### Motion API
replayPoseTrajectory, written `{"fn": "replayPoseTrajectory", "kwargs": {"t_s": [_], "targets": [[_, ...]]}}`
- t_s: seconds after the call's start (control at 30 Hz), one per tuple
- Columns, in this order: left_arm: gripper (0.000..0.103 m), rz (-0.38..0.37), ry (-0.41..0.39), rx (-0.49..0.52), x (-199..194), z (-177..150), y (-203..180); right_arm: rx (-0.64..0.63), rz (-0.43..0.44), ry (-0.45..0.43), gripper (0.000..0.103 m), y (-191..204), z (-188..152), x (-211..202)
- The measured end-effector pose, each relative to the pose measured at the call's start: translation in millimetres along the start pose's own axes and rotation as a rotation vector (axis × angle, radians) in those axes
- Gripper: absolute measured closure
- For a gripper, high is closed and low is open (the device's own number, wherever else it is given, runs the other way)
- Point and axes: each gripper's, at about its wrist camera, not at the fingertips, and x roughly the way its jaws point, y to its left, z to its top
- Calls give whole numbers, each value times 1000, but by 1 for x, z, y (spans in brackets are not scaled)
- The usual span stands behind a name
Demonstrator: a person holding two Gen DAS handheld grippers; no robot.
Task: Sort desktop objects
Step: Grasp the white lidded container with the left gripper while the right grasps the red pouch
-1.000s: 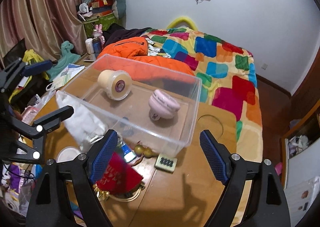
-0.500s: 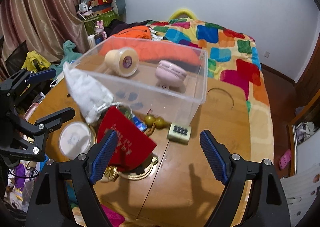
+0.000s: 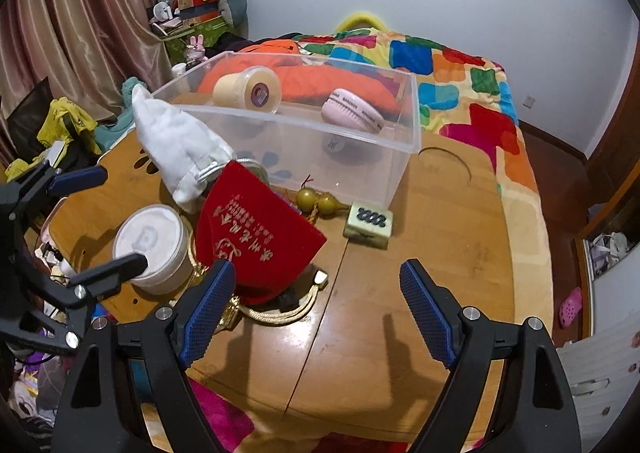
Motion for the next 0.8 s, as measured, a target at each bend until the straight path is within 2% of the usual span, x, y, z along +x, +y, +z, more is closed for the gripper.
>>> {"fn": "replayPoseTrajectory", "kwargs": {"t_s": [0.2, 0.43, 0.7, 0.8], "targets": [[6, -23, 34, -20, 11, -10, -3, 16, 57, 7, 21, 5, -1, 13], [6, -25, 44, -62, 23, -13, -4, 73, 176, 1, 21, 5, 0, 26], [6, -28, 33, -88, 26, -12, -2, 48, 207, -30, 22, 20, 8, 30], [6, -30, 31, -103, 28, -12, 0, 51, 210, -34, 29, 21, 8, 32]]}}
